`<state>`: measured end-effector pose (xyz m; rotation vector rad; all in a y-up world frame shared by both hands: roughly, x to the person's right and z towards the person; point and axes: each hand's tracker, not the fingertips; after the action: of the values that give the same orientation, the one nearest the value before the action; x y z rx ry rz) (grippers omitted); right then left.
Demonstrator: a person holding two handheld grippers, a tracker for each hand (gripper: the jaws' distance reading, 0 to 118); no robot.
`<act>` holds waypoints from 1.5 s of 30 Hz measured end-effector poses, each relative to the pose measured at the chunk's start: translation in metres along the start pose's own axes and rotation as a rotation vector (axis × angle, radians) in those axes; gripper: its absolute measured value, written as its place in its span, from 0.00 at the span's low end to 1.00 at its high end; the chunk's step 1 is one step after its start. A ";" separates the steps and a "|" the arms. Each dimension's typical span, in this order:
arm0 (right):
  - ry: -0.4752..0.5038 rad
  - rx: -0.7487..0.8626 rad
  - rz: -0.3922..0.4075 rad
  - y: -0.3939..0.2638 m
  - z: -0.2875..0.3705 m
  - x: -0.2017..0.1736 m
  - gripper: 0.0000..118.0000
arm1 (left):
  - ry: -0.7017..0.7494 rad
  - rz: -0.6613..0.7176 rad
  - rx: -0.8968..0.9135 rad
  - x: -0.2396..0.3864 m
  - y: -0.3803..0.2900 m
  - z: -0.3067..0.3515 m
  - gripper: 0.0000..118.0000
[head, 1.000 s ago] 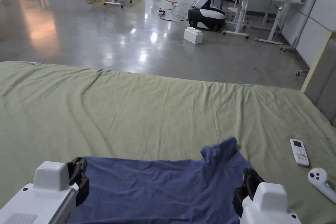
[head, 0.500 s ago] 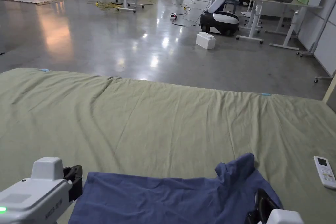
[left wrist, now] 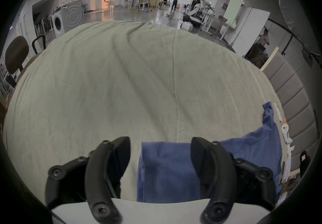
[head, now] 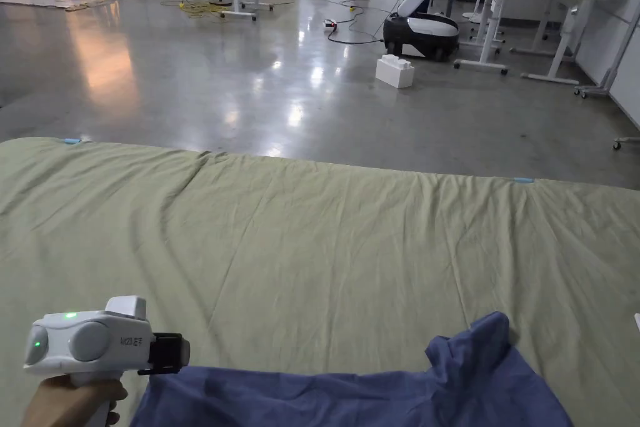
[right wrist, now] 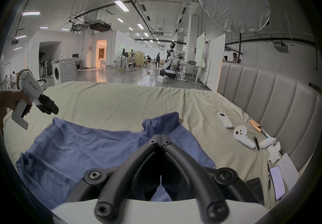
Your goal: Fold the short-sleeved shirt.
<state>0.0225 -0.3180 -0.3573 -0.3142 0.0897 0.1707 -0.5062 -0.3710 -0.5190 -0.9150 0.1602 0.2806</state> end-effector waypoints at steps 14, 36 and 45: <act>-0.015 -0.073 -0.015 -0.014 -0.008 0.014 0.00 | 0.182 -0.201 -0.113 0.065 -0.035 0.009 0.33; 0.102 -0.565 0.084 0.036 -0.277 0.095 0.61 | 0.024 -0.174 0.049 0.062 -0.025 0.077 0.04; 0.144 -0.698 0.078 0.006 -0.293 0.072 0.15 | 0.034 -0.182 0.066 0.067 -0.023 0.071 0.04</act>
<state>0.0742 -0.3937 -0.6450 -1.0206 0.1846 0.2541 -0.4340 -0.3166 -0.4760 -0.8629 0.1156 0.0907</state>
